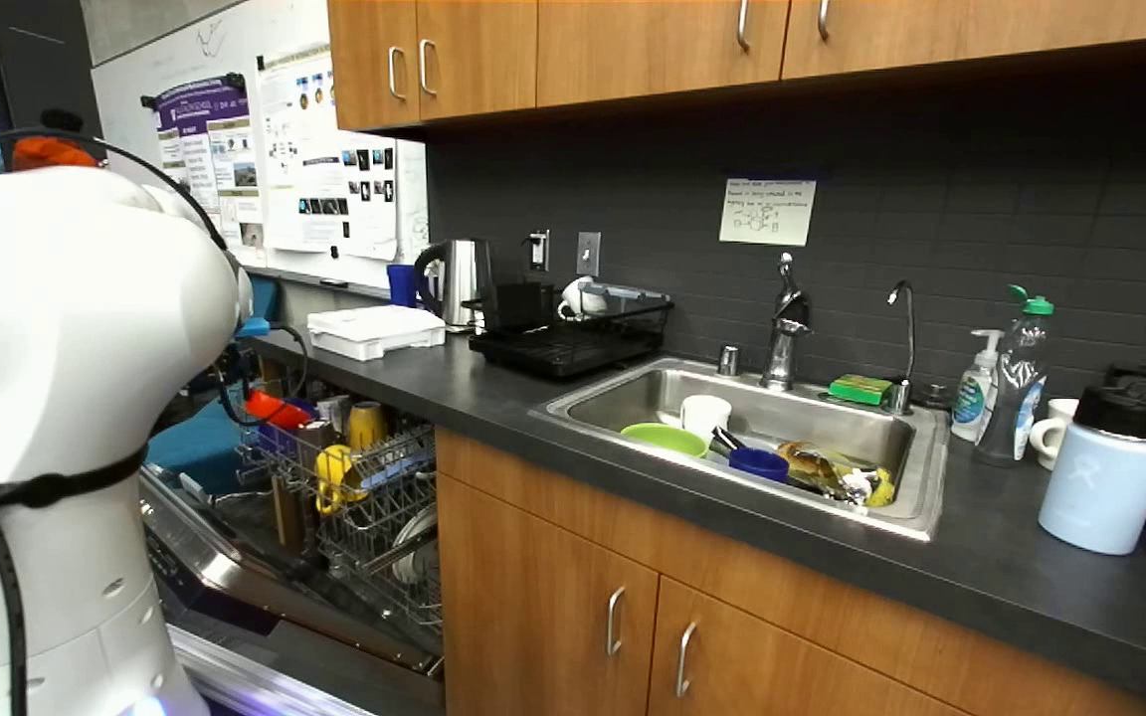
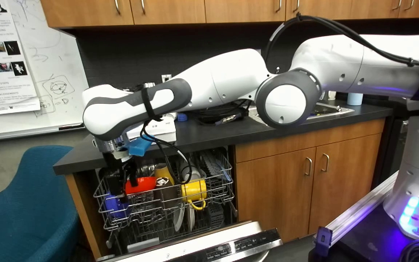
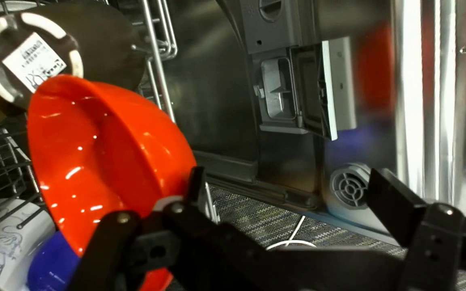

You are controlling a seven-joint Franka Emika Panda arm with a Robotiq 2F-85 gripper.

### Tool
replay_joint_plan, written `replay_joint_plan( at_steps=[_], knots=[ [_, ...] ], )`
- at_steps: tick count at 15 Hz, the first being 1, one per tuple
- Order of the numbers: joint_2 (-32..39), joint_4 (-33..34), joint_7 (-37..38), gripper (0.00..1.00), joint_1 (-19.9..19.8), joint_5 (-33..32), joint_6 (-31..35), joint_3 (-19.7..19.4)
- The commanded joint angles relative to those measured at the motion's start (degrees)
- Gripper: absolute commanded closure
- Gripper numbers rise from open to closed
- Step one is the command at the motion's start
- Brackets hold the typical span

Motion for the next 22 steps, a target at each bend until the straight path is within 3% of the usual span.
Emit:
replay_joint_plan(
  at_steps=[1, 15, 22],
  knots=[
    [0.9, 1.6, -0.4, 0.00, 0.6, -2.0, 0.9, -1.2],
    [-1.0, -0.5, -0.2, 0.00, 0.5, -4.2, 5.4, -2.4],
    [-1.5, 0.0, 4.4, 0.00, -2.6, -3.2, 8.3, -2.5]
  ],
)
